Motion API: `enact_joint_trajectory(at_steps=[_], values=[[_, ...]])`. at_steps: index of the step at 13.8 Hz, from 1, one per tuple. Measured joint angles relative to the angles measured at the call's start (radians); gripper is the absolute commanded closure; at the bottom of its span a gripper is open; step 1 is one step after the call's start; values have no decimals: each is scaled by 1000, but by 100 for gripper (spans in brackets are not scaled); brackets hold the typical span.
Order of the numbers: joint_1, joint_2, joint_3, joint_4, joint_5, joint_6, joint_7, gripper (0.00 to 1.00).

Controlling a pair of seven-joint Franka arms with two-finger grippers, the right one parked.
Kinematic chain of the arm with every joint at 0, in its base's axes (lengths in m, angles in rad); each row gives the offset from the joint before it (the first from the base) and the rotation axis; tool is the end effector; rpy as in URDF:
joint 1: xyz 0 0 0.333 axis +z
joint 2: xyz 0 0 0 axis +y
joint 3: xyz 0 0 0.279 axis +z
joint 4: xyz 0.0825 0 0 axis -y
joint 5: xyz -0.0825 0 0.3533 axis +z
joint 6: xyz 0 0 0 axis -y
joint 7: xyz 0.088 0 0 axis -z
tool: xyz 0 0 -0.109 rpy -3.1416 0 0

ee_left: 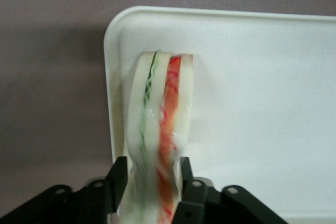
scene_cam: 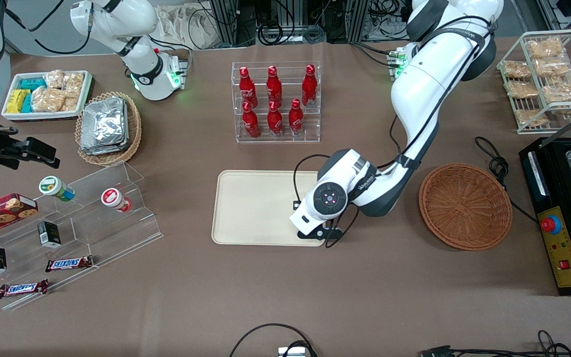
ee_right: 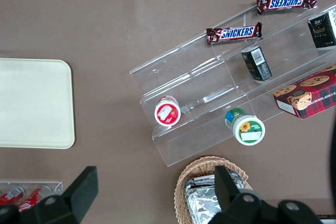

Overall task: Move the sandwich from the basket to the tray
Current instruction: 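Lower the sandwich onto the tray and open the left gripper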

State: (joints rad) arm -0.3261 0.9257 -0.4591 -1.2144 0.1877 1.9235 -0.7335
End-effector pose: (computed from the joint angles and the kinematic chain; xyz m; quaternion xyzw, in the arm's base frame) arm 0.5444 -0.4157 0.2280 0.9928 0.0054 -0.1162 0.0287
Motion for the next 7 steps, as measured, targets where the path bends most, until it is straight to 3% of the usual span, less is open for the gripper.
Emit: enact_joint_trajectory(at_steps=[7], values=[[23,-59,3,63,4,-4,-65,0]])
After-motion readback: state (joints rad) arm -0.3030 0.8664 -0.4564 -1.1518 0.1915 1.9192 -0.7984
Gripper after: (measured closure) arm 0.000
